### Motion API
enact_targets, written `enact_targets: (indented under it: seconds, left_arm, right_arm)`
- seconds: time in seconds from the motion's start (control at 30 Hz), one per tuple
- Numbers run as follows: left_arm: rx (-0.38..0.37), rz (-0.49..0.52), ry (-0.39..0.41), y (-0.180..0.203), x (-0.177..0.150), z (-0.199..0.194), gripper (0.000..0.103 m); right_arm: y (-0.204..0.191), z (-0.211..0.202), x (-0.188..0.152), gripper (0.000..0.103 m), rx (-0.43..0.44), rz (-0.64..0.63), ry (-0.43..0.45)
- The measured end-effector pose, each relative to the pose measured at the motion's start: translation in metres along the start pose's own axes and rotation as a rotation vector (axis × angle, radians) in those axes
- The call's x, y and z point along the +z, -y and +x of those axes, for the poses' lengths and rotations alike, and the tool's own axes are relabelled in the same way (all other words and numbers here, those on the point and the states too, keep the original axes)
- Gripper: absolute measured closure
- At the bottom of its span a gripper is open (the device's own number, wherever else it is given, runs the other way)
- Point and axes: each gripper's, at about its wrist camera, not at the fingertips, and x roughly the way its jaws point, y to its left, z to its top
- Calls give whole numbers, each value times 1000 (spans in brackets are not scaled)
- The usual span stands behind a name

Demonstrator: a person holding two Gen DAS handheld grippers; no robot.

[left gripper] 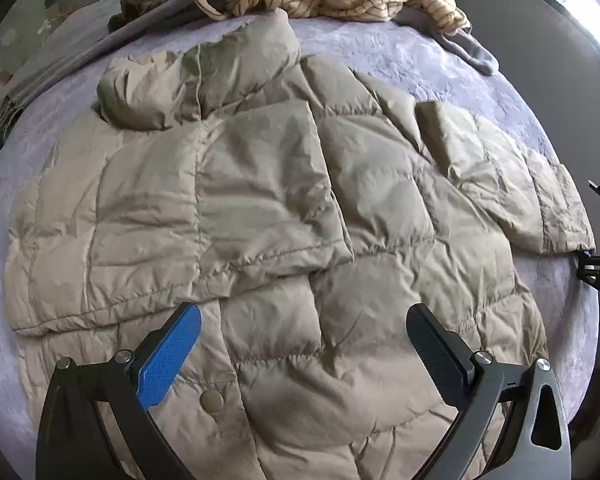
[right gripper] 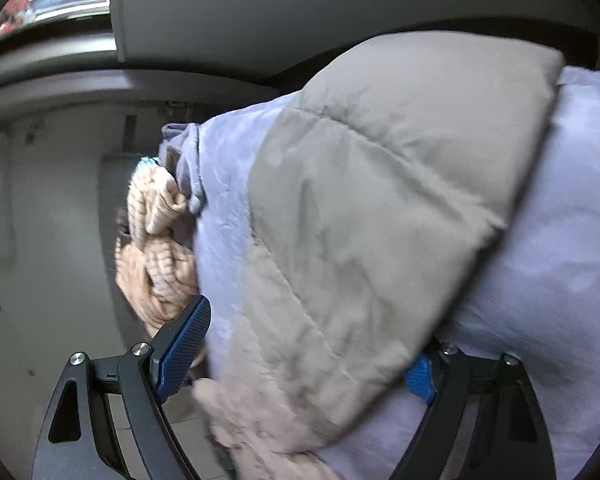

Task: Fold large clothes

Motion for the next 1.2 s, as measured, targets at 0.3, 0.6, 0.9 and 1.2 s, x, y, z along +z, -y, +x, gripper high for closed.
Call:
enact_targets:
  seconds: [0.3,0.6,0.9,1.2]
  left_arm:
    - [17,-77,28,-40,1,-9,0]
    - [44,-162,84,-112,6,-23,0]
    - [94,-232,115,-199,0,-31,0]
    - [106,-298,130,-251,-12,-25,0]
  right_arm:
    - [-45,25,-10,96,20,-97,-91]
    - [-181,60,-125,96,-7,-637,-199]
    - [-238,146,-341,96,-28,-1156,-403]
    - [-165,214,-409,95,-252,-1150,-538]
